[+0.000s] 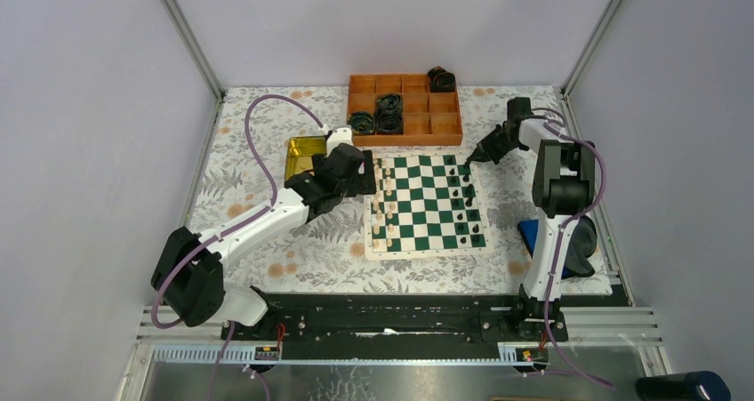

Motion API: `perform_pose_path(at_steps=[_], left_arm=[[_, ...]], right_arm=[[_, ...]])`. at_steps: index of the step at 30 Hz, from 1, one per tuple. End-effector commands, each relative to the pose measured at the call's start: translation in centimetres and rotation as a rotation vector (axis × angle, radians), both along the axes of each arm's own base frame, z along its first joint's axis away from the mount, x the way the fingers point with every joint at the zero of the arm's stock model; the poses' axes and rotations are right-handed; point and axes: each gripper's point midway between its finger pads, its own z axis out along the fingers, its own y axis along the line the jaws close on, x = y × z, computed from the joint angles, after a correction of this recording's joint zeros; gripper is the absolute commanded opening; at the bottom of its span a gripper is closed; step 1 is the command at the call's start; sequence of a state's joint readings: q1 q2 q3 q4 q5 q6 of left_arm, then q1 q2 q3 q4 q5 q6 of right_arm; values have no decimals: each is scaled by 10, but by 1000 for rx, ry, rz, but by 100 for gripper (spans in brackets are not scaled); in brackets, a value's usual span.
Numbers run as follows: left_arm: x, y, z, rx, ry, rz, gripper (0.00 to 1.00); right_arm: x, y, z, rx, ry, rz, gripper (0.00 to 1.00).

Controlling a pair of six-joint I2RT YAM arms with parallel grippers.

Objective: Set up the chess pieces on the board
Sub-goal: Adjust the chess piece on the chessboard.

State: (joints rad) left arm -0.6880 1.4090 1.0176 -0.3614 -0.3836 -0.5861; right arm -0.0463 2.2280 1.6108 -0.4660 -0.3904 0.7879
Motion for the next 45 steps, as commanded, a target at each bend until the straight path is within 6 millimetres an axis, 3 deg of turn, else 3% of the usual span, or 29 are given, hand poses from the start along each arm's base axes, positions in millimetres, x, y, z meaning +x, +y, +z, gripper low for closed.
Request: perform_pose_path(at_steps=[1,45], left_arm=[[5,-3,3,-11,-26,16,99],[-1,-5,4,-22,-27,10,99]], right_arm=[[-1,15,7,14,-16,59,0],[-20,22,24,6,-46,86,0]])
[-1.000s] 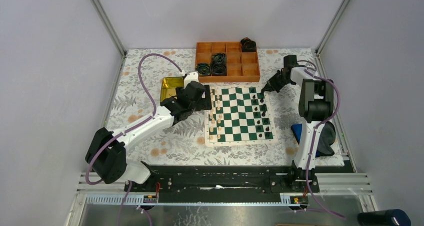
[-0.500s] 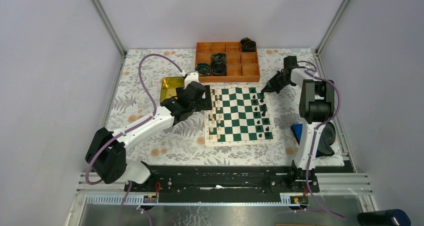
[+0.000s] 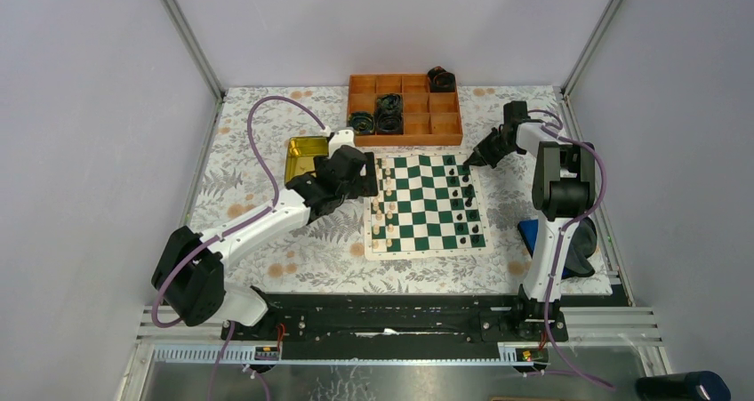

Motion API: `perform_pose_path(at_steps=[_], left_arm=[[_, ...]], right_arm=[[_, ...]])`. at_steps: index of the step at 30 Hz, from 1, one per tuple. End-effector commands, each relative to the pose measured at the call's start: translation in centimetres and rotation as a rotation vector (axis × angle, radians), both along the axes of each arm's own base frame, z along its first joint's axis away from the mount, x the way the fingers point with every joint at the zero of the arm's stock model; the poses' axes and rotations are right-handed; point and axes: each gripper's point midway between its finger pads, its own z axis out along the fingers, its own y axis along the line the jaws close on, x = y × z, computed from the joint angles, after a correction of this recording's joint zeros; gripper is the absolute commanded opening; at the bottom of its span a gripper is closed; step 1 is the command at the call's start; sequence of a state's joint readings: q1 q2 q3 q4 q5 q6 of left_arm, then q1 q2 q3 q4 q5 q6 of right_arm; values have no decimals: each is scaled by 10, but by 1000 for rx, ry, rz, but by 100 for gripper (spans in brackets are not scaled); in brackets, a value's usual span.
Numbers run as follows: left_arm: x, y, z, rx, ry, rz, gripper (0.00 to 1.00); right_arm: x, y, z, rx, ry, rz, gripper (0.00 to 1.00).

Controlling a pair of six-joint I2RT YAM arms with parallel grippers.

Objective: Set up the chess pieces on the board
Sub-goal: Adjust the chess piece on the chessboard.

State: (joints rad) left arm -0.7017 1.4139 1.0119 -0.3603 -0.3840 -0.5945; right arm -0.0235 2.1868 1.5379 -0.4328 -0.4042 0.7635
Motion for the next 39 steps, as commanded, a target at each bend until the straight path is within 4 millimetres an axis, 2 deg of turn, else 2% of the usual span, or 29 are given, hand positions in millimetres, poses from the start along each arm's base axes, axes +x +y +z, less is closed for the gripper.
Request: perform_pose_path(at_steps=[1,31,35,39], left_arm=[[2,-2,8,-23,-35,17,99],[-1,-4,6,-23,-33,15,99],[0,-3,8,-22,-38,17,99],[5,-2,15,-8,-56,23,99]], right_arm=[[-6,10,24,4,-35,37,0],[-4,10,31,3,-52,38,0],[6,10,40,1,-92,45,0],[27,9,58,-11,-166,57,0]])
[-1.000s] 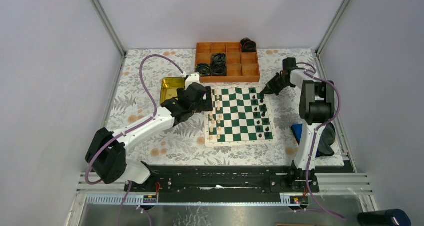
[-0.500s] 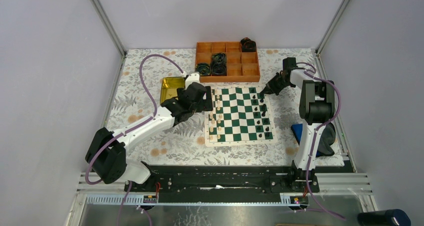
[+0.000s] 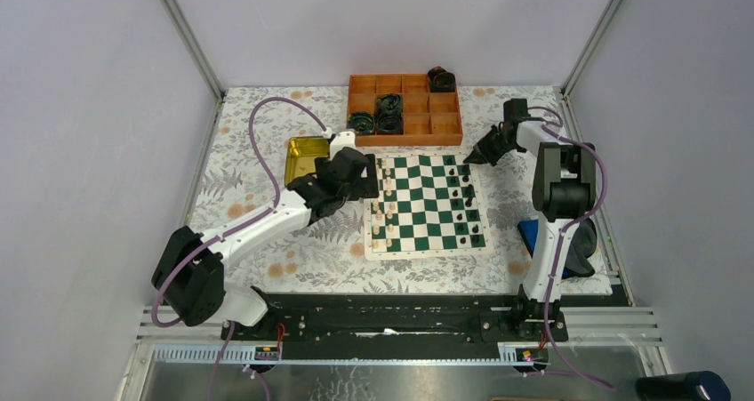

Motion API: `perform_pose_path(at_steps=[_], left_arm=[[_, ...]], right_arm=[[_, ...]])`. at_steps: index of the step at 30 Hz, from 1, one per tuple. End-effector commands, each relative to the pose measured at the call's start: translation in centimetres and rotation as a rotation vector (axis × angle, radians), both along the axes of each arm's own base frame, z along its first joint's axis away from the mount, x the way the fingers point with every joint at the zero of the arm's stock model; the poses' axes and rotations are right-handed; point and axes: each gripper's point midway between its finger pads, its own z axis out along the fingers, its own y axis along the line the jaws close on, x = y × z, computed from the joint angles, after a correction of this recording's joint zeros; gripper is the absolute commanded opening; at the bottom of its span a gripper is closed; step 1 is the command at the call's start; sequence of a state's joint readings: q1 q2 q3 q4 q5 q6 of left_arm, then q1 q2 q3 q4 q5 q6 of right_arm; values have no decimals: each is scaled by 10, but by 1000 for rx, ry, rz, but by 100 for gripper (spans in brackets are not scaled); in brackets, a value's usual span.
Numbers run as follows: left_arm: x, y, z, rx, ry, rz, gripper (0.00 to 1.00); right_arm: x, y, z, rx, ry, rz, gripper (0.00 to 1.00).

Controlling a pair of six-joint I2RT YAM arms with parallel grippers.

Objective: Set up the chess pieces on the board
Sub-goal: Adjust the chess piece on the chessboard, then pick up the chess piece from the storage box.

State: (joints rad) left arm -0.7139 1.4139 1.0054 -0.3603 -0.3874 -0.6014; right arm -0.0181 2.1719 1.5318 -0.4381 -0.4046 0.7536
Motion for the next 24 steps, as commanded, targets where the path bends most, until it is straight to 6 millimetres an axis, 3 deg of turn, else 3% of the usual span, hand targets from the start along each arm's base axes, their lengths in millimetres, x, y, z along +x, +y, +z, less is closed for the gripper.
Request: perform_pose_path(at_steps=[1,5,9,16,24], left_arm=[[10,1,20,-3,-67,33,99],[20,12,32,46,-95,90,99],[34,39,38,103,-112,193,99],[63,92,21,120,-64,310,97],[98,116,1,143,-7,357,95]], right_arm=[[35,7,60,-6,-179,46,0],[60,7,84,-1,-265,39,5],[79,7,106,-7,-331,40,16],[96,2,124,-16,-405,48,38],[106,1,141,-45,-484,107,39]])
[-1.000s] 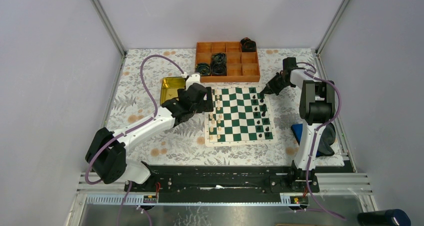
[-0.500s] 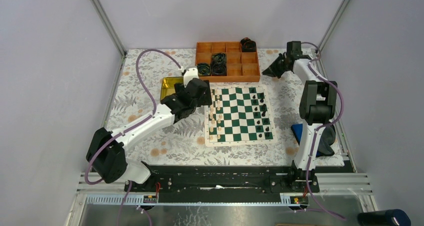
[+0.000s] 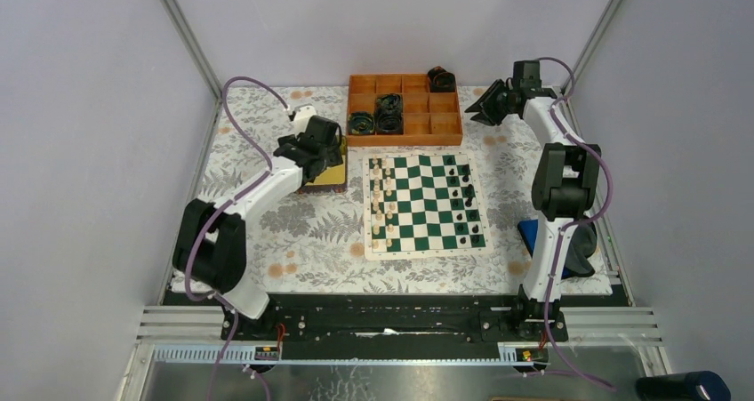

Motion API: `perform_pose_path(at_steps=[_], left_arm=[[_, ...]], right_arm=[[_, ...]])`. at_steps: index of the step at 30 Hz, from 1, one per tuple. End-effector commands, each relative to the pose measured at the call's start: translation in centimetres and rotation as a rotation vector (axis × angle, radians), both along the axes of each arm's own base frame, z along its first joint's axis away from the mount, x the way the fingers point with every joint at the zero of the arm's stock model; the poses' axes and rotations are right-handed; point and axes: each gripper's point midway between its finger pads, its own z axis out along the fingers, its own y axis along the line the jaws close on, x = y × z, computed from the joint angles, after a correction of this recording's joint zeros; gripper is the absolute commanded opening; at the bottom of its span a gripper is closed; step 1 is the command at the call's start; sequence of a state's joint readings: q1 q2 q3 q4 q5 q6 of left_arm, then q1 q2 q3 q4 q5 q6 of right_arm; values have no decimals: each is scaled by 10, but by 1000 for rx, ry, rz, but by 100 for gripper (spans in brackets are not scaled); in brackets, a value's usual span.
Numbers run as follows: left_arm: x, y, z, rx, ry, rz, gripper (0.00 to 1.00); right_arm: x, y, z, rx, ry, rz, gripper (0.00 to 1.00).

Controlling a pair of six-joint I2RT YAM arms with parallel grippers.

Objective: Set up the chess pieces on the board
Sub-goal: Pick up the chess piece from the storage box.

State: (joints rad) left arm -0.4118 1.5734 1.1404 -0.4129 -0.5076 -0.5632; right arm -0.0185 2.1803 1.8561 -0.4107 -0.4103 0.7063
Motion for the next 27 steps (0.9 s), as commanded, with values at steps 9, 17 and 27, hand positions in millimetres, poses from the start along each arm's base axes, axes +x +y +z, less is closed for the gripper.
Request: perform_pose_path(at_steps=[9,17,27], left_arm=[[40,15,3,-47,-29,-10,94],[63,1,-20,-48,-36,-105,77],[96,-9,-34,-31,-24,-125,68]], right_arm=[[14,56,73,-169,-233,243,37],[-2,60,72,-195,-240,252,37],[-4,60,76,-199,-254,256,37]])
